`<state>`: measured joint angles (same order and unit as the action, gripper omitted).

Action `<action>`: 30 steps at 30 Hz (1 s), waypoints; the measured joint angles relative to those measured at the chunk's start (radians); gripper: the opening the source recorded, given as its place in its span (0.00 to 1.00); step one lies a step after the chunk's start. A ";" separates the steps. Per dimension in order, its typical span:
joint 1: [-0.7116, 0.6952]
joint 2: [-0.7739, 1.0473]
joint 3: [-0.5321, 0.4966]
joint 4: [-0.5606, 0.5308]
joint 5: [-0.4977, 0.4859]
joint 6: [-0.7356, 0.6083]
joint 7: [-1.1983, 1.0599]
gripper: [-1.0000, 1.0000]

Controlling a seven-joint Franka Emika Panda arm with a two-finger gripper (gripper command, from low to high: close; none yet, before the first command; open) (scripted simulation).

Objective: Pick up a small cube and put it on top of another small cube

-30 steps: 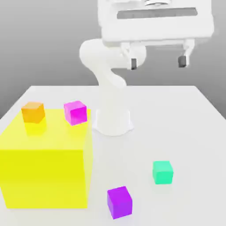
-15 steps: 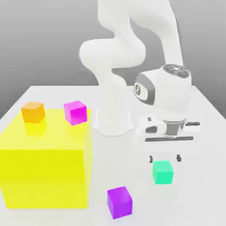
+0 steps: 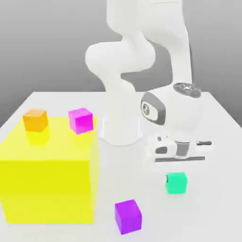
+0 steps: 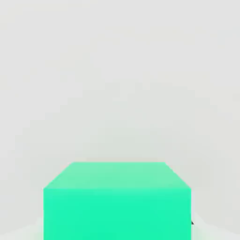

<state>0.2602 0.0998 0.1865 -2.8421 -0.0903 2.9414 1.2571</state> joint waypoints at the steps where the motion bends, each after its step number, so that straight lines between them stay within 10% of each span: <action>1: -0.004 -0.036 0.014 -0.007 0.034 -0.029 -0.024 0.00; 8: -0.109 -0.242 -0.105 0.096 0.126 -0.281 -0.175 0.00; 23: -0.563 -0.669 -0.473 0.296 -0.048 -0.926 -0.363 0.00; 28: -0.608 -0.625 -0.504 0.191 -0.089 -0.800 -0.366 0.00; 29: -0.610 -0.616 -0.507 0.176 -0.091 -0.777 -0.367 1.00; 30: -0.610 -0.616 -0.507 0.176 -0.091 -0.777 -0.367 1.00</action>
<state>-0.3503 -0.5158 -0.3201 -2.6658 -0.1808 2.1644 0.8905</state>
